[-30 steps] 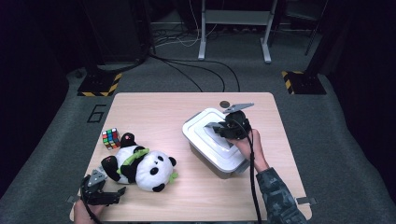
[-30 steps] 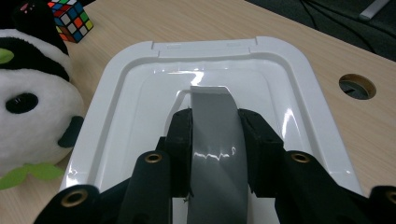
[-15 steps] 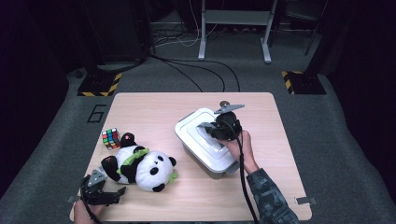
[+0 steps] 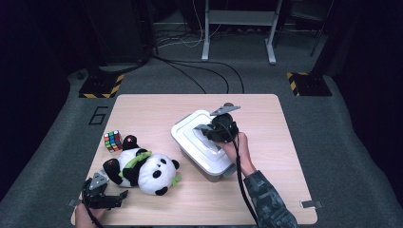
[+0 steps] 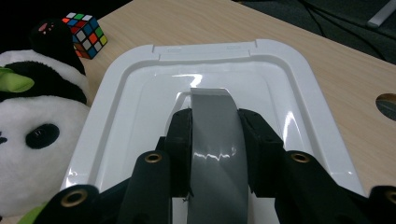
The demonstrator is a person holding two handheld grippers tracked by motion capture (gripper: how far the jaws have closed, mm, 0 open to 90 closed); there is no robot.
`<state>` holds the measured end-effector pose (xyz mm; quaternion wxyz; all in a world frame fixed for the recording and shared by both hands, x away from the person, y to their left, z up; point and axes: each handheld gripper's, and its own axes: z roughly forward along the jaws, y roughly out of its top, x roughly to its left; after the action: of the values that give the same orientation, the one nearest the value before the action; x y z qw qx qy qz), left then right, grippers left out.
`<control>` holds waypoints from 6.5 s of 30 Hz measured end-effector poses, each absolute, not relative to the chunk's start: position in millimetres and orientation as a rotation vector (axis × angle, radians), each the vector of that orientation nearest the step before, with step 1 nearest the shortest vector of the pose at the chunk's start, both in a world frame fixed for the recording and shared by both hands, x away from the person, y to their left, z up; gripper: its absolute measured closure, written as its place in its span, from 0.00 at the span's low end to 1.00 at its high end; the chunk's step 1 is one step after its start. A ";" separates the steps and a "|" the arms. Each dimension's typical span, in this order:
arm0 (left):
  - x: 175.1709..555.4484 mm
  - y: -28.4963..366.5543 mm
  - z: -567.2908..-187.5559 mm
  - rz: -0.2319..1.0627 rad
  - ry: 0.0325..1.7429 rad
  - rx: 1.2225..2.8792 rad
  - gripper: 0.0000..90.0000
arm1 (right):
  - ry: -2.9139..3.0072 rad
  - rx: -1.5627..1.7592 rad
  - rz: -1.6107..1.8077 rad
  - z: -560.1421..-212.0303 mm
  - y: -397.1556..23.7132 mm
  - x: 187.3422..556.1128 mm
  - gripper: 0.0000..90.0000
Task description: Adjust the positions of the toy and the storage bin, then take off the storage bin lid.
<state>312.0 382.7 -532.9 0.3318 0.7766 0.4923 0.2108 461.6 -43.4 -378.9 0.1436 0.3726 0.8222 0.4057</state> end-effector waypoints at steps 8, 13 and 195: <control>311.9 382.7 -532.9 0.551 1.286 2.029 0.00 | 2.373 1.079 1.175 -378.9 -37.5 462.7 0.74; 311.9 382.8 -532.9 0.551 1.286 2.030 0.00 | 2.372 1.084 1.175 -378.9 -35.6 462.5 0.74; 311.7 382.8 -532.1 0.545 1.290 2.037 0.00 | 1.794 1.717 0.918 -430.5 -241.2 515.4 0.74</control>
<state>311.7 382.8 -532.1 0.3285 0.7784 0.4927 0.2081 515.4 -241.2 -430.5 0.2444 0.6289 0.6570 0.3362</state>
